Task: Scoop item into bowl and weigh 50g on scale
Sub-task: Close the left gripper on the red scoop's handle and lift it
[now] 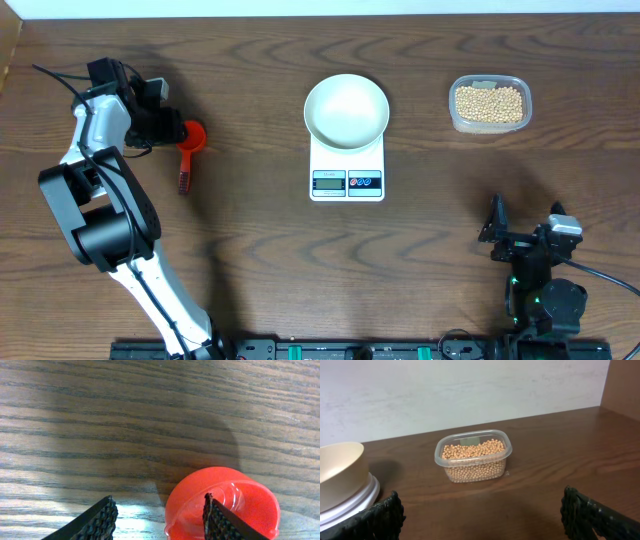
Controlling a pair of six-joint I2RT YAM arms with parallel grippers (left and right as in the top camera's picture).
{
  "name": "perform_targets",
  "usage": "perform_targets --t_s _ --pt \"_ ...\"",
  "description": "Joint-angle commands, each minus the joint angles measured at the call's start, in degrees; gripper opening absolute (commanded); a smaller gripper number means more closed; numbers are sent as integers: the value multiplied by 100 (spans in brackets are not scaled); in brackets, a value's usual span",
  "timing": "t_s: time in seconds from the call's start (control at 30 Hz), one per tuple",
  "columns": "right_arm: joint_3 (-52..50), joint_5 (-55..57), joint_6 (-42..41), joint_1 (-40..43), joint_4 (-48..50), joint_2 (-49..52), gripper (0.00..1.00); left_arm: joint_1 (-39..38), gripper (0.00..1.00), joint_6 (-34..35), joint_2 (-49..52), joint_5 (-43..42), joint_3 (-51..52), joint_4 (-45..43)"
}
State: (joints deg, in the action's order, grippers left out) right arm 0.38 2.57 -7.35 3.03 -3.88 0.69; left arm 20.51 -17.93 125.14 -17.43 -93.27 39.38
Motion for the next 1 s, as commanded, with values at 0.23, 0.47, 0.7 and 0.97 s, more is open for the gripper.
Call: perform_targets --t_s 0.23,0.47,0.7,0.97 --pt "-7 7 -28 -35 -22 -37 99 -46 40 -46 37 57 37 -7" --pt "-7 7 -28 -35 -22 -37 99 -59 39 -44 116 55 44 -2" --pt "-7 7 -28 -35 -22 -37 99 -72 34 -44 221 55 44 -4" --pt "-7 7 -28 -35 -22 -37 99 -74 24 -44 254 57 44 -7"
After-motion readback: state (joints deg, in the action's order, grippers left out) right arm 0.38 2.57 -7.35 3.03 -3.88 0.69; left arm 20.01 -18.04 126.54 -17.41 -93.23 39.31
